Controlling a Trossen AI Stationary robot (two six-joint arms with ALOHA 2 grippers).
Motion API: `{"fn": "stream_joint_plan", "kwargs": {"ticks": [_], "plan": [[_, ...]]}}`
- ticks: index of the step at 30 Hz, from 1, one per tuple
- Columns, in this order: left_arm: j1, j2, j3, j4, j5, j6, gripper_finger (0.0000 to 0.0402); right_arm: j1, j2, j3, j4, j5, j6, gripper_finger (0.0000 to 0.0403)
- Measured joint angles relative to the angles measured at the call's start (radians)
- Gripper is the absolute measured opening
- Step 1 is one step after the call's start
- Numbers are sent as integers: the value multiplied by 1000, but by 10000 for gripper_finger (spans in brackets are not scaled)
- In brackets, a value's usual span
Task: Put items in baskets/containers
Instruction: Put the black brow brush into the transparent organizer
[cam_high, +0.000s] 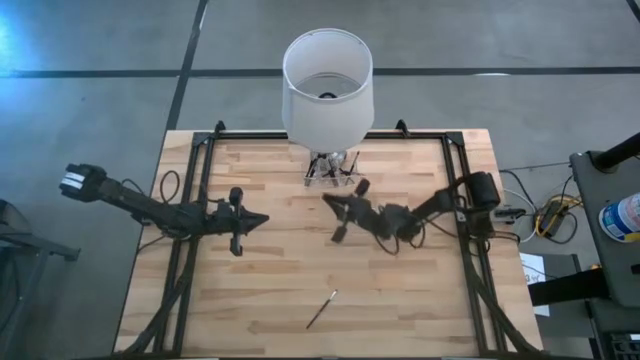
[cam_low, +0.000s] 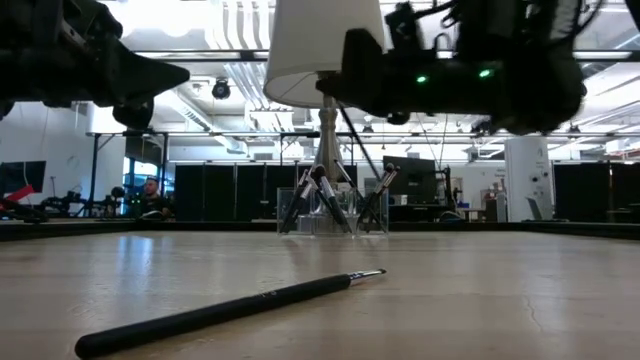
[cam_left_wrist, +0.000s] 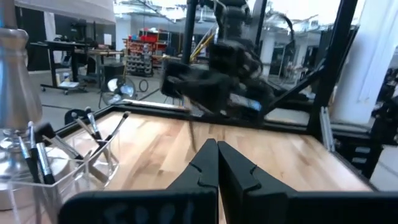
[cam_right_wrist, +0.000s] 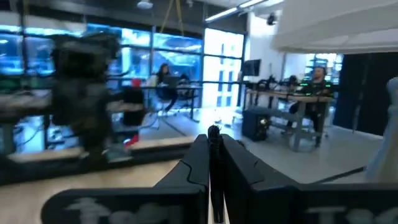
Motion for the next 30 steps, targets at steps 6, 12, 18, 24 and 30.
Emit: {"fn": "stream_joint_plan", "kwargs": {"ticks": [6, 12, 18, 24, 30], "plan": [[7, -22, 2, -47, -4, 14, 0, -106, 41, 100, 59, -107, -30, 13], [9, -24, 2, -50, -5, 17, 0, -169, 193, 293, 57, -136, -87, 13], [9, -24, 2, -75, -5, 15, 0, -234, 243, 364, 58, -122, -115, 13], [11, -23, 2, -74, -5, 21, 0, -315, 215, 339, 59, -126, -37, 13], [11, -24, 2, -74, -5, 20, 0, -356, 215, 311, 59, -124, -21, 13]]}}
